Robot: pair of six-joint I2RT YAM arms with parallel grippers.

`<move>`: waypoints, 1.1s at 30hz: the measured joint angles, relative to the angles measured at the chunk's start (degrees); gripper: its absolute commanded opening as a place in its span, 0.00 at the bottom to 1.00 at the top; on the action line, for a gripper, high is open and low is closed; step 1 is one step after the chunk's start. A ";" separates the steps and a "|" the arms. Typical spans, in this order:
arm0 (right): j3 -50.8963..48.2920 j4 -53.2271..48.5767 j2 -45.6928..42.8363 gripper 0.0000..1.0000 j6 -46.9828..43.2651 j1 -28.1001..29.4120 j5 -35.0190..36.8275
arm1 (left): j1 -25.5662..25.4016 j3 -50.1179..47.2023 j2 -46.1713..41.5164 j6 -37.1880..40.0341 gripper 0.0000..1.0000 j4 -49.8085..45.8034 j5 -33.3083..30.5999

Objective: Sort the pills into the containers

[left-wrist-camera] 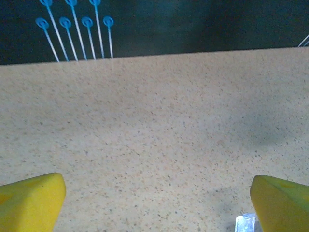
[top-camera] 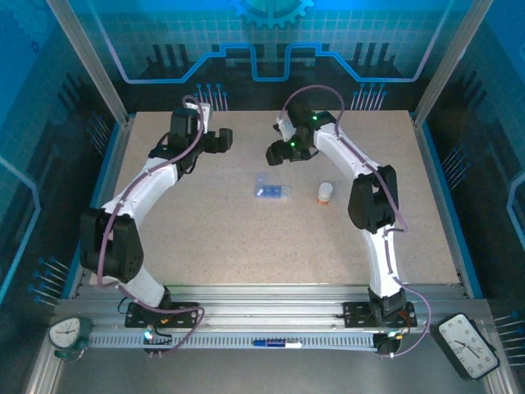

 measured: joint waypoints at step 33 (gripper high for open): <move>-8.90 -0.81 2.60 0.71 -3.28 2.84 6.95 | -4.35 24.04 25.00 -10.86 0.00 -18.08 18.23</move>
